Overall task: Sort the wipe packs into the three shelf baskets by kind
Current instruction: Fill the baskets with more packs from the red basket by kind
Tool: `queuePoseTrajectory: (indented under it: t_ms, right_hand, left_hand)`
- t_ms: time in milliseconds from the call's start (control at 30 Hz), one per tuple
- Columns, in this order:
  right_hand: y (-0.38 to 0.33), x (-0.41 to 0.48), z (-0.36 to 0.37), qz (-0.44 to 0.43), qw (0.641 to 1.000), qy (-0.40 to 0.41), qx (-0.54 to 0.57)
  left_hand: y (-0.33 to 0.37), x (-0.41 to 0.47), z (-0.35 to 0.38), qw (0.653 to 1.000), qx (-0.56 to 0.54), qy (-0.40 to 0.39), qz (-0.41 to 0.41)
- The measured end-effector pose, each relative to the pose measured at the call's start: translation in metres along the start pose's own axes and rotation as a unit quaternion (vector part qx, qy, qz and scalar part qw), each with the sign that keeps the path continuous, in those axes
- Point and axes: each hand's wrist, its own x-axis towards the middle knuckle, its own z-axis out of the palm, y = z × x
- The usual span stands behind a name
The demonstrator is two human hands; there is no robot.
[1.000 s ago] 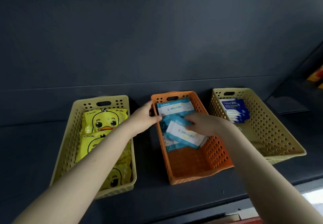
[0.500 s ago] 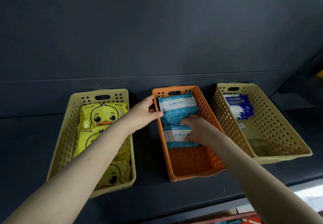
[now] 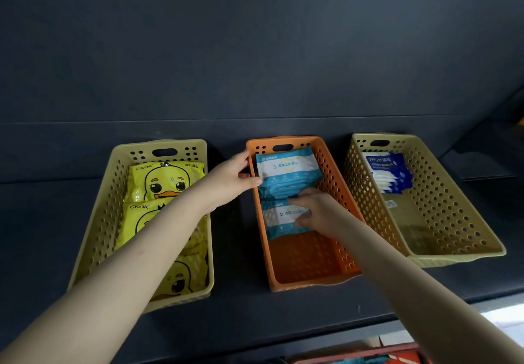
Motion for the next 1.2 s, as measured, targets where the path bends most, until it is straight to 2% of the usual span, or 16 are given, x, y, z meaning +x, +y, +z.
queuePoseTrajectory:
  t_ms: [100,200,300,533,700,800,1000,1100,1200]
  right_hand:
    - [0.001,0.003,-0.001,-0.019,1.0,0.02,0.012]
    - [0.005,0.005,0.001,0.02,0.998,0.052,0.018]
    - [0.008,0.009,0.005,0.045,0.998,0.039,0.022]
    - [0.004,0.014,0.0,0.035,0.997,0.017,0.062]
    - [-0.009,0.0,-0.031,0.011,0.997,0.041,0.062]
    - [-0.027,-0.022,-0.064,0.001,0.996,0.077,0.056]
    - [-0.074,-0.095,-0.089,-0.012,0.975,0.22,0.009]
    - [-0.093,-0.141,-0.066,0.017,0.968,0.251,-0.015]
    - [-0.105,-0.195,-0.027,0.053,0.964,0.26,-0.023]
  left_hand:
    - [0.001,-0.001,0.001,1.0,0.003,0.003,-0.002]
    - [0.003,-0.001,0.001,1.0,0.001,0.005,-0.008]
    - [0.005,-0.001,0.002,1.0,-0.003,0.006,-0.017]
    - [0.008,-0.002,0.004,1.0,-0.001,0.012,-0.023]
    - [0.015,-0.003,-0.006,0.999,0.007,0.022,-0.027]
    - [0.027,-0.01,-0.024,0.997,0.052,0.06,0.009]
    - [0.038,-0.066,-0.055,0.983,0.13,0.092,0.097]
    - [0.029,-0.112,-0.048,0.976,0.151,0.071,0.138]
    - [0.014,-0.162,-0.03,0.972,0.157,0.015,0.176]
